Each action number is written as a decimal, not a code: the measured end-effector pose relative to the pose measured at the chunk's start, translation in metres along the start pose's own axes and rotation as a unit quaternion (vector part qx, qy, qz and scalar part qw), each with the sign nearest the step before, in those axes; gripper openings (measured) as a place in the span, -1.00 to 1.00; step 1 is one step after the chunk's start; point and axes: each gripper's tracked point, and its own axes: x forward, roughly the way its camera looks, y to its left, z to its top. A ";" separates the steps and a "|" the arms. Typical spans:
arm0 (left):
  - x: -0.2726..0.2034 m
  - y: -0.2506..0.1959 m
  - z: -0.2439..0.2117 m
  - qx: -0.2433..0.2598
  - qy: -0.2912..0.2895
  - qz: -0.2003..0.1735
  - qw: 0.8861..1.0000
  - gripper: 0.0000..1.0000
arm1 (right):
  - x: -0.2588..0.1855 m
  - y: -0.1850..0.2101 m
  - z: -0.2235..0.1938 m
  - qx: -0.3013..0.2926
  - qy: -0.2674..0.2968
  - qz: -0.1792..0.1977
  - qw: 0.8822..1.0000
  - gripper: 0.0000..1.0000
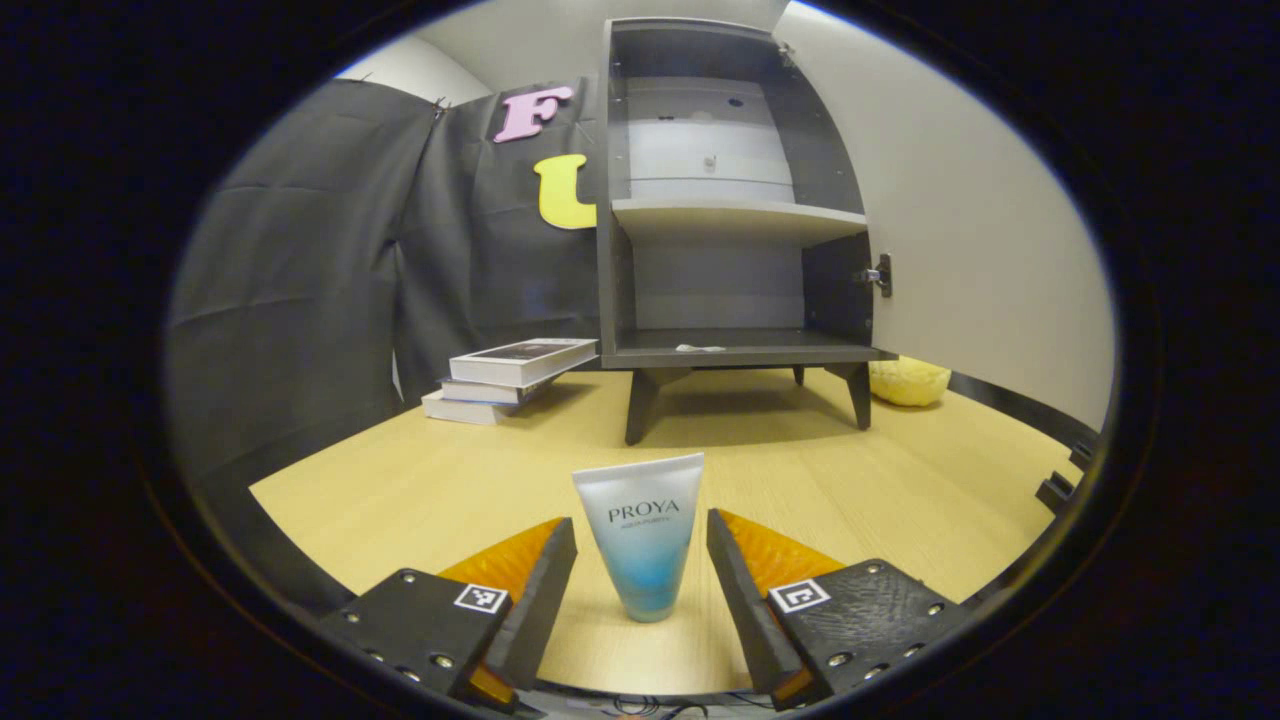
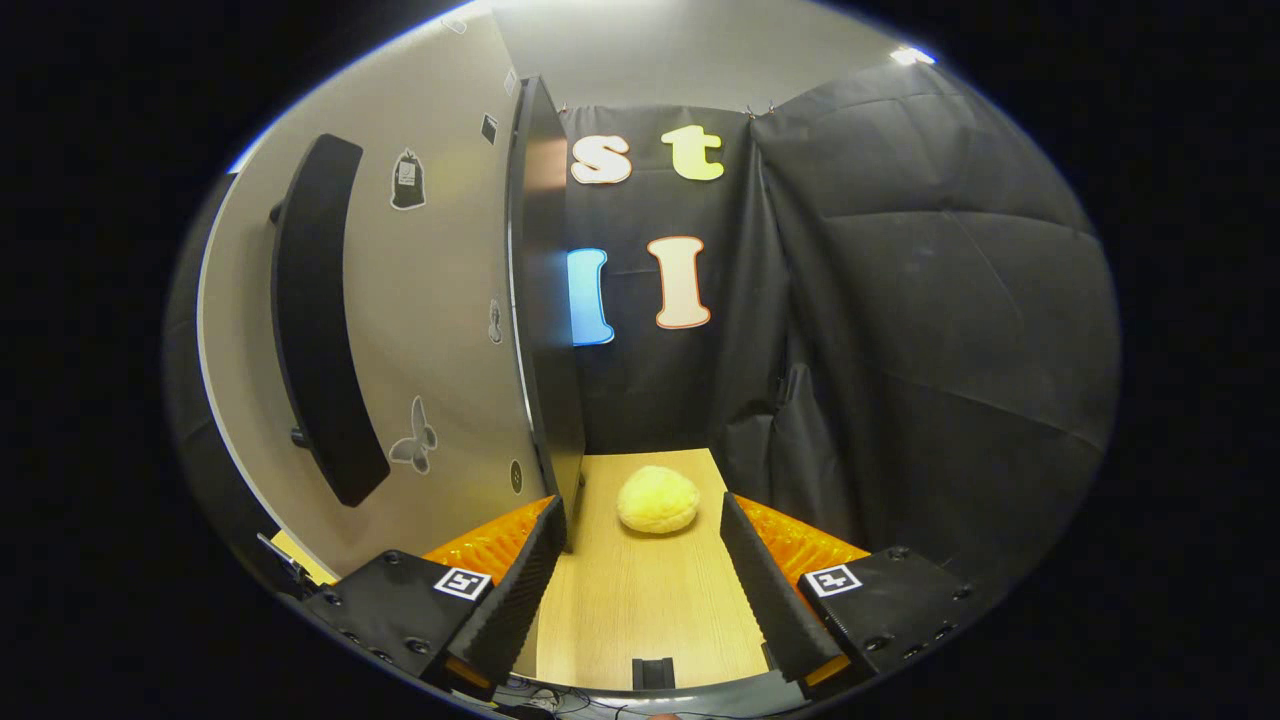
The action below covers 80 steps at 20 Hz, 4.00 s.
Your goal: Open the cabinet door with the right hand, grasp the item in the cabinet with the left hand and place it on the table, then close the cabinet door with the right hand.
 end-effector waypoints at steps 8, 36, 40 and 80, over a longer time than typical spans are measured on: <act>-0.033 -0.001 0.087 0.010 -0.033 0.003 0.999 0.75 | -0.003 -0.005 0.018 0.032 -0.025 0.015 0.999 0.95; -0.067 0.248 0.253 -0.006 -0.113 0.057 0.992 0.73 | -0.078 0.062 0.086 -0.009 -0.097 -0.144 0.985 0.91; -0.068 0.274 0.249 -0.003 -0.115 0.058 0.992 0.75 | -0.075 0.083 0.087 -0.015 -0.102 -0.136 0.985 0.91; -0.105 0.405 0.236 -0.012 -0.126 0.114 0.985 0.75 | -0.014 0.301 0.075 -0.065 -0.089 0.056 0.992 0.96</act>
